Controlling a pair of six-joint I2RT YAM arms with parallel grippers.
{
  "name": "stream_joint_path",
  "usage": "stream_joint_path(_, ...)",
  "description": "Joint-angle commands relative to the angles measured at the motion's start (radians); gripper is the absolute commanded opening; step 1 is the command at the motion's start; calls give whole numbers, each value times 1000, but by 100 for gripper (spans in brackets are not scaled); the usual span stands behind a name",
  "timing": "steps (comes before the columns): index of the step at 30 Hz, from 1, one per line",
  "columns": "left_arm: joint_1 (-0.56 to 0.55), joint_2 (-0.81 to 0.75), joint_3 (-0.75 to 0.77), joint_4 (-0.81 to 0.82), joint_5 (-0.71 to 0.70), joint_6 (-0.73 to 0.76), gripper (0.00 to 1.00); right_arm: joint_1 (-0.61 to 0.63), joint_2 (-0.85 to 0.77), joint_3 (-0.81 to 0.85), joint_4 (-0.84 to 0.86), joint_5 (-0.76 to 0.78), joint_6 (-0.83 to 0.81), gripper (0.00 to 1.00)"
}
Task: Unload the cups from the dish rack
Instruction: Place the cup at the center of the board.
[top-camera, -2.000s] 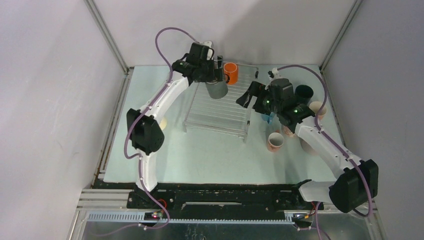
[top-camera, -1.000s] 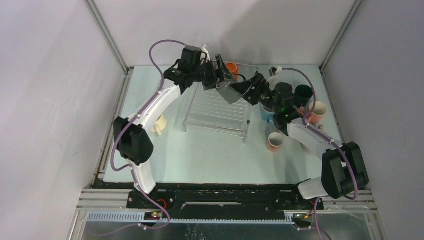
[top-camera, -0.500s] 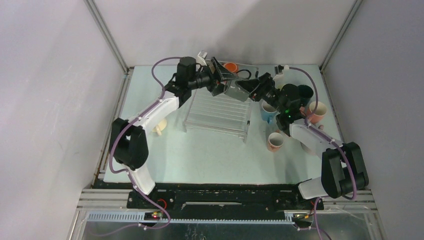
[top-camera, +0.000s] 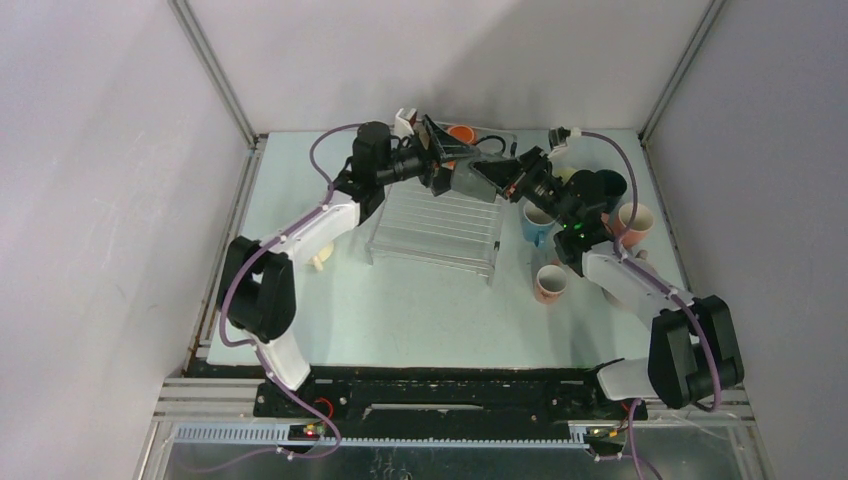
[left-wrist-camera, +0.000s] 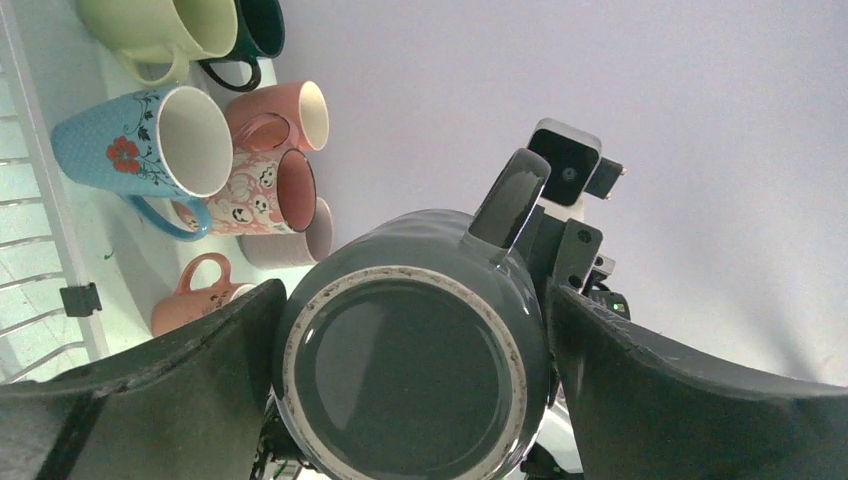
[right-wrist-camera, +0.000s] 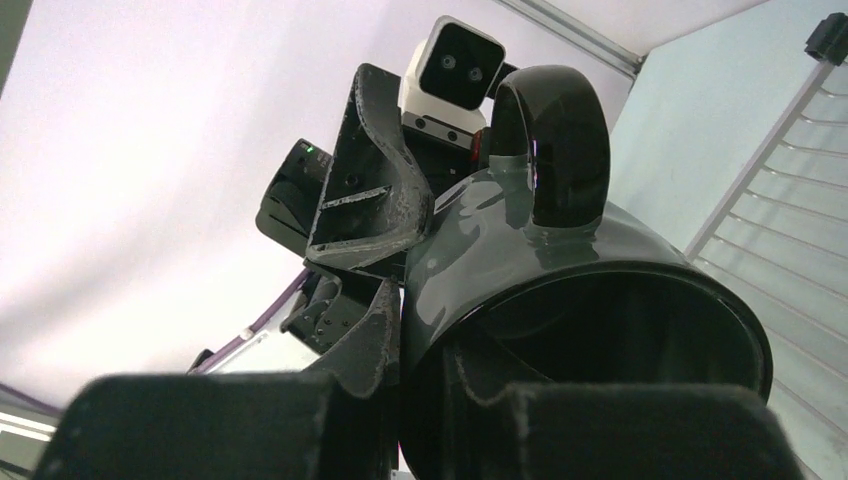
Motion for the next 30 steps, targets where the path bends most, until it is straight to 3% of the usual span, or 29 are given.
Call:
stream_joint_path(1,6,-93,3,16,-4,67,100,6,-81,18,-77,4,-82,0)
stream_joint_path(12,56,-165,4,-114,-25,207,100,-6,-213,62,-324,35,-187,0)
stream_joint_path(23,67,-306,13,-434,-153,490,100,64,-340,209,-1138,179,-517,0)
stream_joint_path(30,15,-377,15,-576,-277,639,100,269,-373,213,-1445,436,-597,0)
